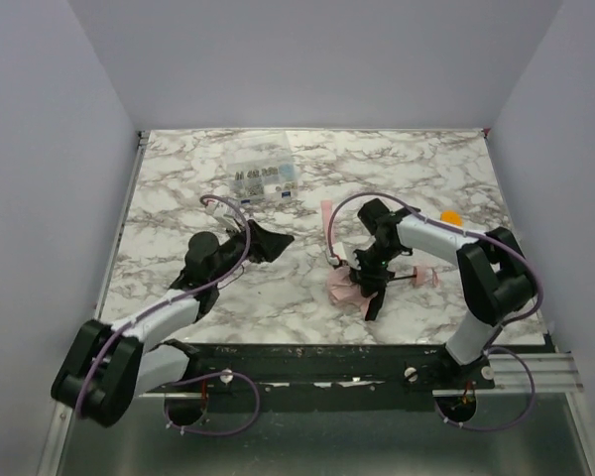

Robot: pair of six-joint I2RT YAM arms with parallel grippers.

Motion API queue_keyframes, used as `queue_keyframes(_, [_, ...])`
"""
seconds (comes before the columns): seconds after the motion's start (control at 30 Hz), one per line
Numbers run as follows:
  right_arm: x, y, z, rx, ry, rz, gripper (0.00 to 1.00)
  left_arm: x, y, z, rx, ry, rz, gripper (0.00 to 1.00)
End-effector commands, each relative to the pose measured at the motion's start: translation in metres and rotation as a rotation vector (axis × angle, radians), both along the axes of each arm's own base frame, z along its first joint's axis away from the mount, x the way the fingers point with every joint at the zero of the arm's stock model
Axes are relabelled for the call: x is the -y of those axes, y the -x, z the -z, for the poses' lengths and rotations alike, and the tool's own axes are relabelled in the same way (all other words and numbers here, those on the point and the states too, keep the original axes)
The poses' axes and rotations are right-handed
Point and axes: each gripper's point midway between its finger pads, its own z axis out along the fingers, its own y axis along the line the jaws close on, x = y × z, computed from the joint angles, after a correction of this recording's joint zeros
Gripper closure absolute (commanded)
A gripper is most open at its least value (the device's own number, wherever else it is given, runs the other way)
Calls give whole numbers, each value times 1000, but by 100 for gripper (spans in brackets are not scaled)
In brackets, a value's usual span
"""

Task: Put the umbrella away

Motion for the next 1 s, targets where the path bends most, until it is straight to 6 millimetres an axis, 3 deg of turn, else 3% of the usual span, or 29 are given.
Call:
queue_keyframes(0.0, [36,46,39,-266,267,44,78,-34,16,-55,455,-115,-93,12])
queue_keyframes(0.07, [35,43,43,-289,294,61,78,-30,36,-67,587,-120,-26,8])
queue_keyframes(0.17, [31,45,48,-323,312,72,78,3,84,-74,818,-134,188,10])
queue_keyframes(0.27, [29,46,54,-347,332,80,78,39,123,-46,978,-313,383,11])
queue_keyframes(0.33, [30,47,59,-359,349,82,78,52,134,-21,1044,-479,455,11])
queue_keyframes(0.47, [29,48,62,-353,343,84,78,70,139,25,1060,-718,562,11])
queue_keyframes(0.6, [32,45,63,-327,349,83,77,88,124,50,1101,-886,543,10])
queue_keyframes(0.8, [31,46,63,-315,341,80,76,118,98,50,1186,-970,492,10])
queue_keyframes(0.97, [31,45,63,-308,342,78,75,125,90,44,1230,-962,409,9])
